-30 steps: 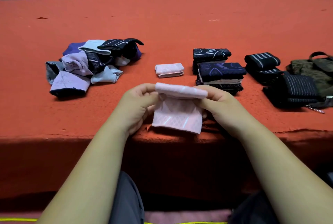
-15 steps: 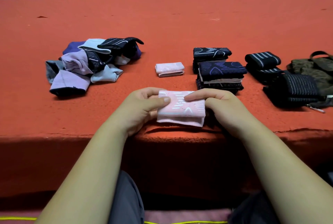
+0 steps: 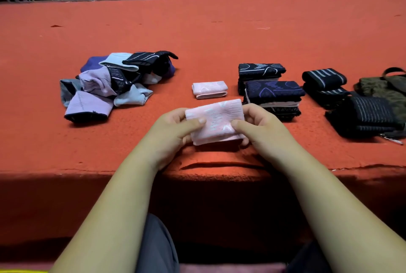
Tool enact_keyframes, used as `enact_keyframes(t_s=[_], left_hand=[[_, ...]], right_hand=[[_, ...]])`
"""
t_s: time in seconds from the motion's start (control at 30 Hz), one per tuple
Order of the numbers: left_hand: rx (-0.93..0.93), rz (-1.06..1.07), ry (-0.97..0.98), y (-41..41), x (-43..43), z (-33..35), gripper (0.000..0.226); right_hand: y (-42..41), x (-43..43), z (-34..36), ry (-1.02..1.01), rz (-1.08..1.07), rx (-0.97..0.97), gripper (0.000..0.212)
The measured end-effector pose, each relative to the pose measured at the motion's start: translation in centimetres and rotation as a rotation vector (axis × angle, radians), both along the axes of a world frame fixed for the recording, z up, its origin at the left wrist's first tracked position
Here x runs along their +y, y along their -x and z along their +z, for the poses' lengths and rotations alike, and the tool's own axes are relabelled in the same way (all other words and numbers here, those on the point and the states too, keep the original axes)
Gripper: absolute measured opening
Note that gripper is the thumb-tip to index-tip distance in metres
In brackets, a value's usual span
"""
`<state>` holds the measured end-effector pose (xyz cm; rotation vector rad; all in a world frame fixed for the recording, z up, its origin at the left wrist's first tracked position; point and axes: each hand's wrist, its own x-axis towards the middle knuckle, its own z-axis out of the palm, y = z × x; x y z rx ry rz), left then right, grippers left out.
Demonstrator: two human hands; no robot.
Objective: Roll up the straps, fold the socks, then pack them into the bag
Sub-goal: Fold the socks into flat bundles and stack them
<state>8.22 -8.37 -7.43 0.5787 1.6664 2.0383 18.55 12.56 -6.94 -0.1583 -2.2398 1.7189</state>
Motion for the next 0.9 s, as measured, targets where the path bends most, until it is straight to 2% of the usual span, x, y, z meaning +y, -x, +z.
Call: enact_keyframes(t_s=[0.07, 0.23, 0.4, 0.5, 0.63, 0.77, 0.9], left_hand=[[0.038, -0.001, 0.062, 0.3, -0.1, -0.5, 0.035], [0.18, 0.252, 0.248, 0.9, 0.0, 0.1, 0.017], [0.103, 0.471, 0.197, 2.3, 0.7, 1.3, 0.039], [0.123, 0.478, 0.171, 3.5, 1.3, 2.1, 0.033], [0.298, 0.487, 0.301, 5.9, 1.9, 3.2, 0.017], [0.348, 0.551, 0.302, 9.1, 3.5, 3.8, 0.004], [0.371, 0.523, 0.358, 13.1, 5.5, 2.7, 0.015]], right_hand=[[0.4, -0.2, 0.0, -0.005, 0.0, 0.022, 0.014], [2.1, -1.3, -0.2, -0.114, -0.137, 0.056, 0.017], [4.4, -2.6, -0.5, -0.243, -0.363, 0.078, 0.031], [5.3, -3.0, 0.1, -0.246, -0.419, 0.063, 0.021], [8.0, -3.4, 1.2, -0.248, -0.477, 0.1, 0.012], [11.9, -3.3, 2.1, -0.308, -0.504, 0.085, 0.021], [15.0, -2.5, 2.5, -0.36, -0.503, 0.003, 0.034]])
